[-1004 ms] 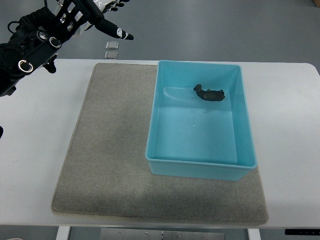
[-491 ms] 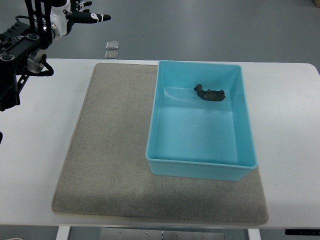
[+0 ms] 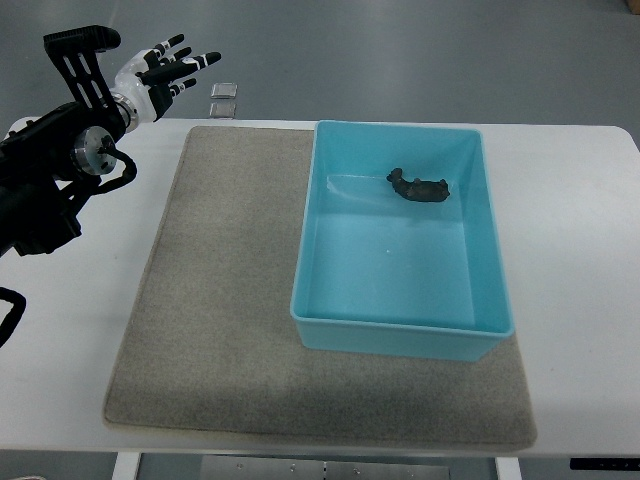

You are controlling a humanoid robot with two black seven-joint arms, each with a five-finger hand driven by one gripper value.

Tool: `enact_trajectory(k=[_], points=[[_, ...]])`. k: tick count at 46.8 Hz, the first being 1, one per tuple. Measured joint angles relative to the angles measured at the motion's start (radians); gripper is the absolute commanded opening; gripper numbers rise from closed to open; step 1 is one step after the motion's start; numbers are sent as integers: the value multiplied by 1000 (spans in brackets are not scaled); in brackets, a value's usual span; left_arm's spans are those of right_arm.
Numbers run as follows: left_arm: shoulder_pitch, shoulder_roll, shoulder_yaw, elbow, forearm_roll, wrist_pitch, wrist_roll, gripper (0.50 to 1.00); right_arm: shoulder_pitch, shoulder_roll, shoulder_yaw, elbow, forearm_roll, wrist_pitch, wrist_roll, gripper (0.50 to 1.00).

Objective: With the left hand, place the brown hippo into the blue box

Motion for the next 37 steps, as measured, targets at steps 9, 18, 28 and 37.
enact_trajectory(k=[9, 18, 28, 37], points=[[55, -23, -22, 4, -78, -120, -109, 996, 0, 0, 0, 0, 0, 0, 0, 936], [113, -52, -167, 0, -80, -136, -129, 996, 0, 0, 0, 0, 0, 0, 0, 936], [132, -72, -195, -7, -79, -160, -129, 996, 0, 0, 0, 0, 0, 0, 0, 936], [132, -72, -199, -7, -81, -160, -129, 996, 0, 0, 0, 0, 0, 0, 0, 936]])
